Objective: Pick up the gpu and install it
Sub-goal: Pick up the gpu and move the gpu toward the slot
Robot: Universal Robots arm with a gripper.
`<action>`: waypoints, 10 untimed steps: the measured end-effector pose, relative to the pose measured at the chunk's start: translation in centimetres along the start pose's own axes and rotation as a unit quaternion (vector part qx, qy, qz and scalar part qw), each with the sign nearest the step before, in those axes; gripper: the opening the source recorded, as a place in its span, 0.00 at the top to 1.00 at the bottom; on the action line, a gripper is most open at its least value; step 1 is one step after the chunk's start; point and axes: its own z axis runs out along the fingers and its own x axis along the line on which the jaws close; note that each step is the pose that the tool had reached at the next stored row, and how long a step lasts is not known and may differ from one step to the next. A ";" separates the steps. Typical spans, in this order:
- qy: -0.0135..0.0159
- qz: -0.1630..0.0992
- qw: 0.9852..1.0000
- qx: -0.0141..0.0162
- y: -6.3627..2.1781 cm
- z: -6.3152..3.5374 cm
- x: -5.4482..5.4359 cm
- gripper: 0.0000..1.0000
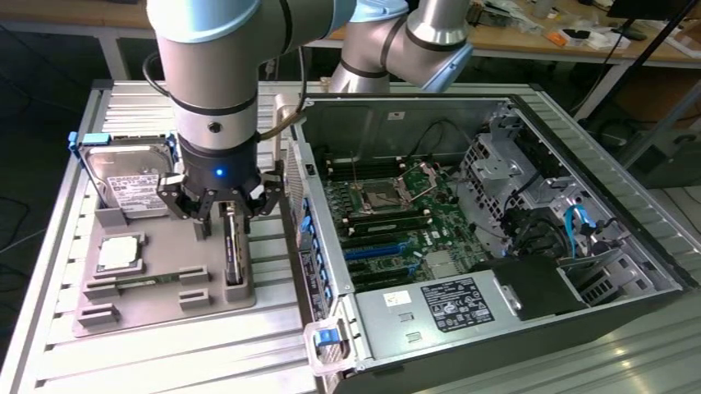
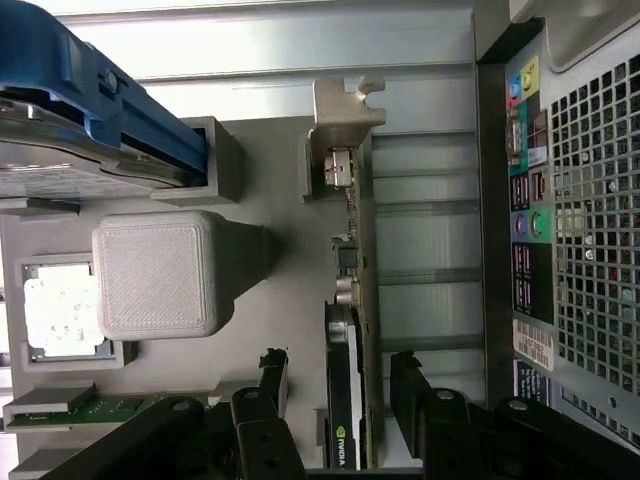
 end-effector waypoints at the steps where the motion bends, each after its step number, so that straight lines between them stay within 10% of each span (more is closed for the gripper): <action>1: 0.000 -0.005 1.000 0.000 0.03 0.08 0.0 0.46; 10: 0.000 -0.029 1.000 0.001 0.14 0.62 0.0 0.46</action>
